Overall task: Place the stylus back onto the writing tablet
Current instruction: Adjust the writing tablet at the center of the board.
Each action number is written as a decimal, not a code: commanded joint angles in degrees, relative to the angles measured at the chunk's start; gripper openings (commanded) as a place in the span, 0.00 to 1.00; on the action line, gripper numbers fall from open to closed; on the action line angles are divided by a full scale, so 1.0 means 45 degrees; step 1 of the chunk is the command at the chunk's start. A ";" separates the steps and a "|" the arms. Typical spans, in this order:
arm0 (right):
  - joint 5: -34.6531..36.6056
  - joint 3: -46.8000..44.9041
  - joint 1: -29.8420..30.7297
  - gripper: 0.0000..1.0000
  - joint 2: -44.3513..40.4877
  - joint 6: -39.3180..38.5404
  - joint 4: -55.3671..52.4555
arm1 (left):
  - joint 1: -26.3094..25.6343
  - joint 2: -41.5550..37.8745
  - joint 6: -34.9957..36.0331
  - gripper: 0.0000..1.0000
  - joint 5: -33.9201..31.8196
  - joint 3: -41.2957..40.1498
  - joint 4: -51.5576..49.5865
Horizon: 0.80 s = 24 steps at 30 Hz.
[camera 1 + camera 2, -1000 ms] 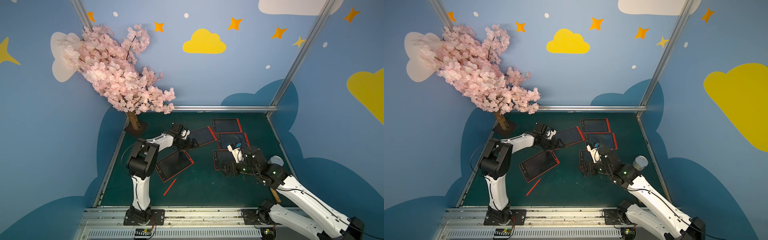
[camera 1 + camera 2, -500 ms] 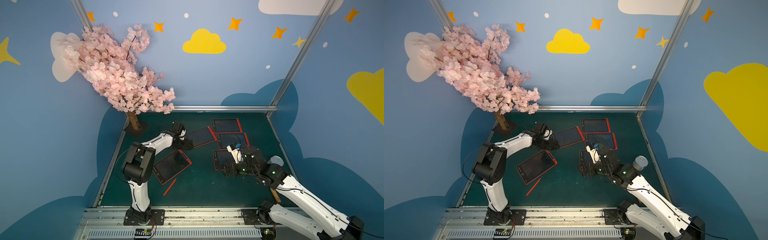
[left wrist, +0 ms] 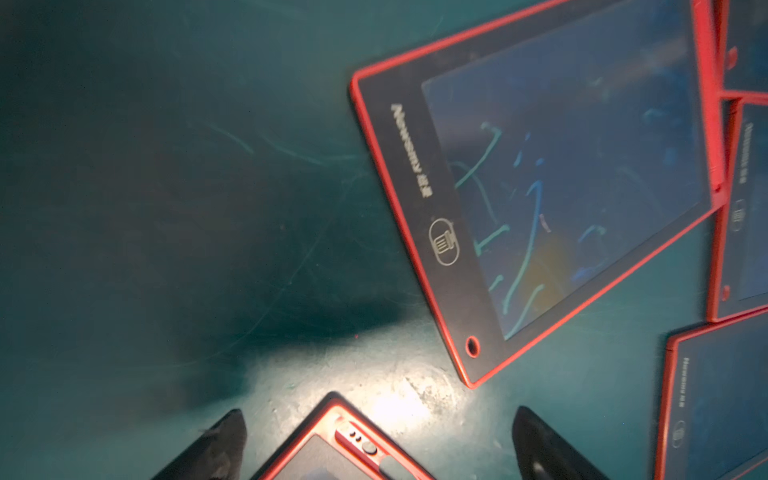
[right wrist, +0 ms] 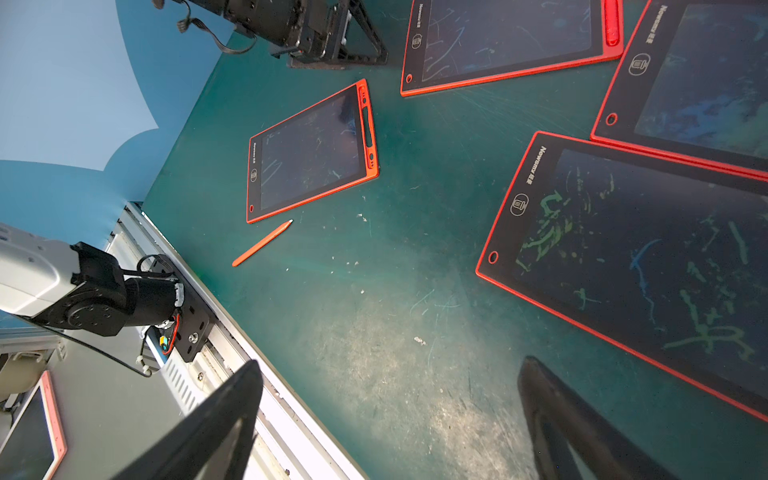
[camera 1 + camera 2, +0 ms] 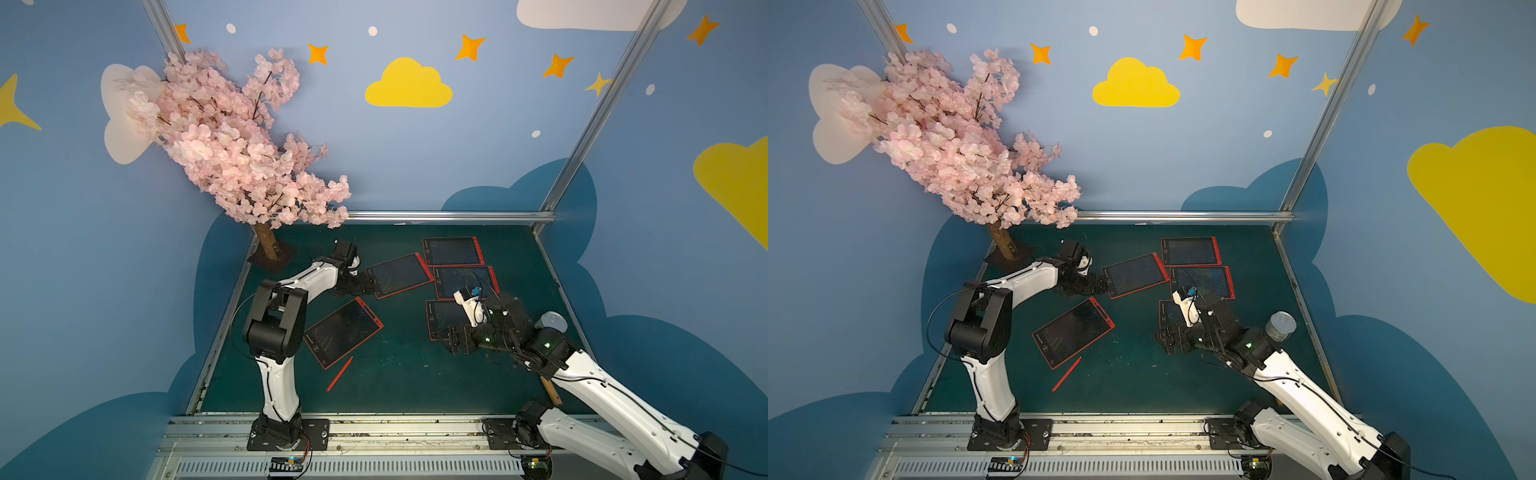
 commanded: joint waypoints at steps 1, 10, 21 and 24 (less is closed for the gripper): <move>0.0185 0.0377 0.0104 0.95 -0.0086 0.0081 -0.0180 | -0.0038 0.0280 -0.0107 0.99 0.0238 0.0322 -0.0331; 0.0253 0.0280 0.0113 0.95 -0.0137 0.0143 -0.0152 | -0.0415 0.0392 -0.0675 0.99 0.0820 0.0209 -0.0683; 0.0215 0.0300 0.0138 0.95 -0.0049 0.0164 -0.0132 | -0.1280 0.0257 -0.1251 0.99 0.1700 -0.0434 -0.0507; 0.0234 0.0292 0.0138 0.95 -0.0022 0.0207 -0.0095 | -0.1546 0.0193 -0.1350 0.99 0.2042 -0.0555 -0.0400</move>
